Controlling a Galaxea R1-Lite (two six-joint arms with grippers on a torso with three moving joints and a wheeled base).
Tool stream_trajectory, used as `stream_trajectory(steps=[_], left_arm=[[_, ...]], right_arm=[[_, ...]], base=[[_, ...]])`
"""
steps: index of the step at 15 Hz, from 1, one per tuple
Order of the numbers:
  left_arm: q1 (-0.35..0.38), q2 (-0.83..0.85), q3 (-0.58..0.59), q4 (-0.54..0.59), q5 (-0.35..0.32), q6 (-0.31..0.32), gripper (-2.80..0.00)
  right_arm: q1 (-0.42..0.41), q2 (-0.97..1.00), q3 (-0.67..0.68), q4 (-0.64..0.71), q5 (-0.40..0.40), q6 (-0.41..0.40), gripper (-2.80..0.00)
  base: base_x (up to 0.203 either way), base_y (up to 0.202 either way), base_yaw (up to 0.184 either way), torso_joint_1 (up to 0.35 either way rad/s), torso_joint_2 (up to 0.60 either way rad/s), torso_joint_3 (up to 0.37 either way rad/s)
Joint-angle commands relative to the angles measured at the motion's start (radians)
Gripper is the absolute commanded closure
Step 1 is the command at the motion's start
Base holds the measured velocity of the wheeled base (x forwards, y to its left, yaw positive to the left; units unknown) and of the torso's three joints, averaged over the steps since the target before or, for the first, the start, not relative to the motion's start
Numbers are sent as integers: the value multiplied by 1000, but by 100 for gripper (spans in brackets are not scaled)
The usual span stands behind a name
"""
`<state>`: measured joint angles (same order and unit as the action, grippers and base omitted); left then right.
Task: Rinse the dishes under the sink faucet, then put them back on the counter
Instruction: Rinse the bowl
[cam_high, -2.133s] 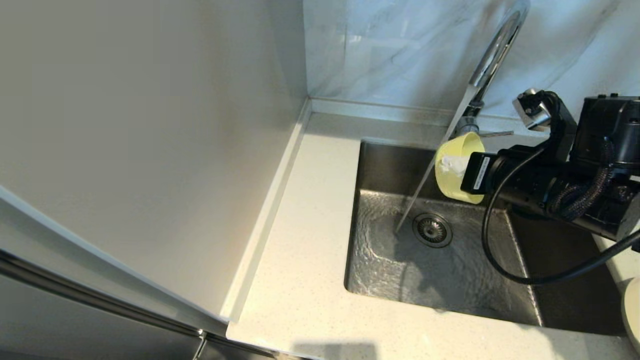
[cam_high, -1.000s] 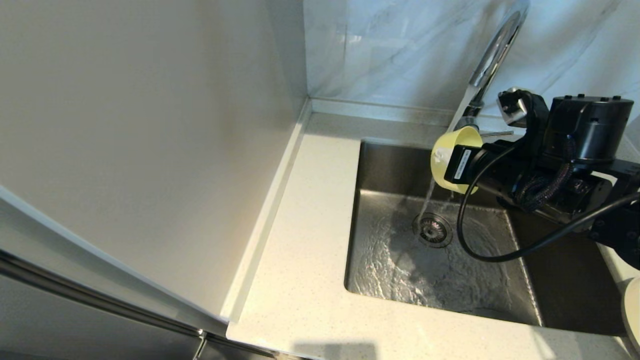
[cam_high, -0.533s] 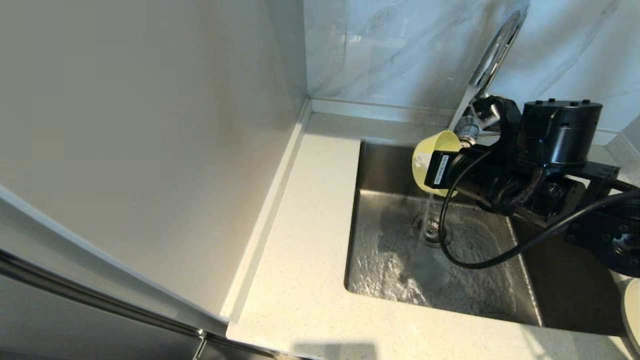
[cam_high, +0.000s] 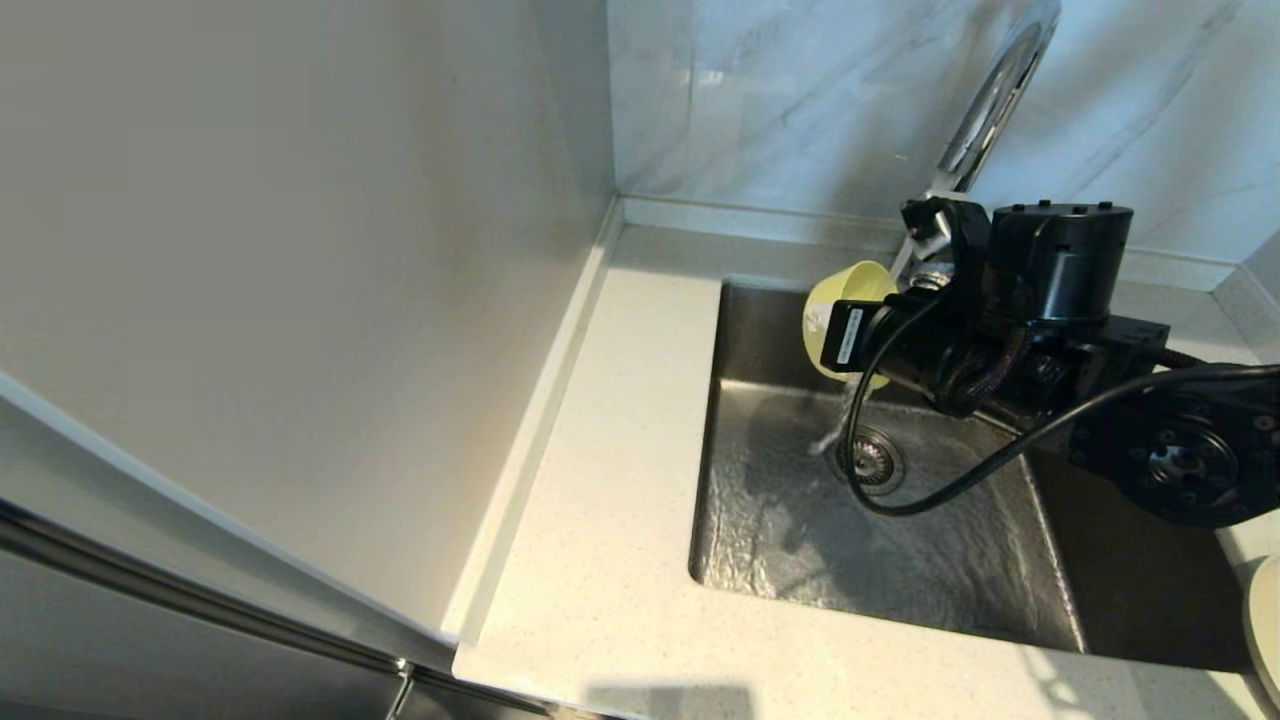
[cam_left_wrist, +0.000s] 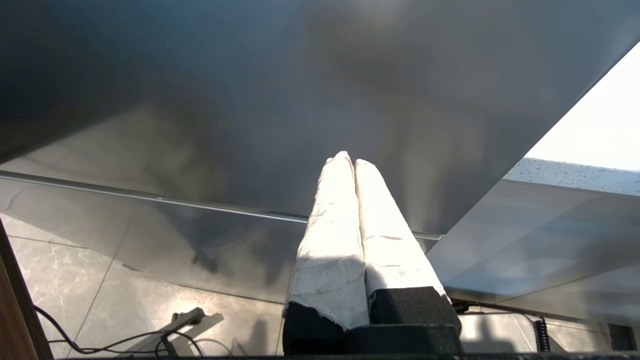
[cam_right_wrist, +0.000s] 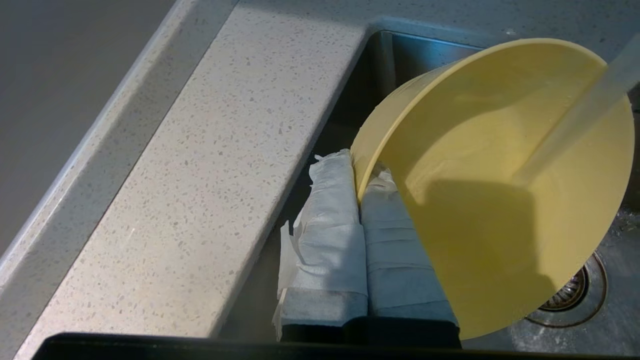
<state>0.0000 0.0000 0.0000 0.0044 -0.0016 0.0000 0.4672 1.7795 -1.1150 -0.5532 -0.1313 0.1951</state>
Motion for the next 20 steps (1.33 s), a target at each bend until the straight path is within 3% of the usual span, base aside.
stream_trajectory(steps=[1, 10, 13, 17, 20], left_arm=[[0, 0, 0, 0, 0, 0, 0], [0, 0, 0, 0, 0, 0, 0], [0, 0, 0, 0, 0, 0, 0], [0, 0, 0, 0, 0, 0, 0], [0, 0, 0, 0, 0, 0, 0]], right_arm=[[-1, 8, -5, -2, -1, 1, 0], [-58, -12, 60, 3, -29, -14, 0], [-132, -28, 126, 14, -20, 16, 0], [-211, -89, 140, 16, 8, 413, 0], [-327, -186, 145, 28, 119, 740, 0]], base=[[0, 0, 0, 0, 0, 0], [0, 0, 0, 0, 0, 0], [0, 0, 0, 0, 0, 0], [0, 0, 0, 0, 0, 0], [0, 0, 0, 0, 0, 0]])
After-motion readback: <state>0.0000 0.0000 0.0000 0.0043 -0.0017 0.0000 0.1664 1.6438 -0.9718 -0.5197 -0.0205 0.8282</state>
